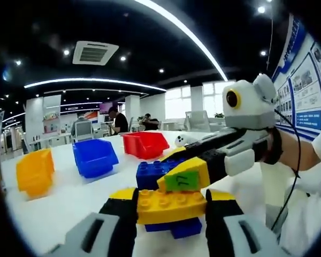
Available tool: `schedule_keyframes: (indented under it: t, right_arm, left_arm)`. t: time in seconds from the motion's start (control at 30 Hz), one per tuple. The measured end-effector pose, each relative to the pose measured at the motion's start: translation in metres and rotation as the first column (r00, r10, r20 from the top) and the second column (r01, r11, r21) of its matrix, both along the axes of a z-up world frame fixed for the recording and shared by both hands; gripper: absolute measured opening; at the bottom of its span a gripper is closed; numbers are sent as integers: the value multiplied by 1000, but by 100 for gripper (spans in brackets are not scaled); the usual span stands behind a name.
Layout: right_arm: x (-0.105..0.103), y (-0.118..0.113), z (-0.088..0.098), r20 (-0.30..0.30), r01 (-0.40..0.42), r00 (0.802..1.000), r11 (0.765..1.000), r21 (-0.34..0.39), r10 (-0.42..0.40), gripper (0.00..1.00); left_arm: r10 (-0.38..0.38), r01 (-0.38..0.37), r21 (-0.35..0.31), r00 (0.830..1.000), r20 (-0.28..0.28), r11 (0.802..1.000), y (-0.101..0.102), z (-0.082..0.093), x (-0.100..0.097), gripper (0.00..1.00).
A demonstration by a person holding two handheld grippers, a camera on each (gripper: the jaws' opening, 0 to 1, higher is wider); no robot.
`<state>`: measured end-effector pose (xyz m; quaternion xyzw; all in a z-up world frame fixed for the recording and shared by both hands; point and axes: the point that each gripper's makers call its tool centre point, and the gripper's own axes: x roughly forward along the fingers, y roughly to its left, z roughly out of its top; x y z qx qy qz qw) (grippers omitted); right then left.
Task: Take apart the toy blocks one by one and place each separated block into its matching bin, sorting the blocks by their type until all the connected pieces are disassembled and separated into the correct bins
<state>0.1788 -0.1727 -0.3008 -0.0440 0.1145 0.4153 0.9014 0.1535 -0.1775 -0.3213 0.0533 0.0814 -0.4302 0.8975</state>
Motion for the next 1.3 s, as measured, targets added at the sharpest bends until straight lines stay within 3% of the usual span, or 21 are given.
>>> schedule_keyframes:
  t: [0.1,0.23,0.47,0.67,0.87,1.17,1.3]
  right_arm:
    - [0,1,-1,-126,18,992,996,82,-8,26]
    - [8,-1,3,-85,5,996,998,64,1,26]
    - [26,-13,31,-56,19,998,997,72,-15,26]
    - [61,-32,40,-59,70,996,997,36,-68,26]
    - [102,-35,43,-66,109,992,994,11,-108,26]
    - [166,-11,40,-66,140,987,989,-58,-143,26]
    - [190,-1,41,-57,162,984,984,-74,-167,26]
  left_arm:
    - [-4,4,4,1000,-5,1000,1,-1,-1,50]
    - [-10,10,3,1000,-6,1000,1,0,-1,50]
    - [-10,10,3,1000,-7,1000,2,0,1,50]
    - [-17,17,4,1000,-5,1000,2,0,3,50]
    - [-20,20,3,1000,-1,1000,-2,1,0,50]
    - [-18,18,14,1000,2,1000,-6,1,-8,50]
    - [21,-22,29,1000,13,999,0,1,-6,50]
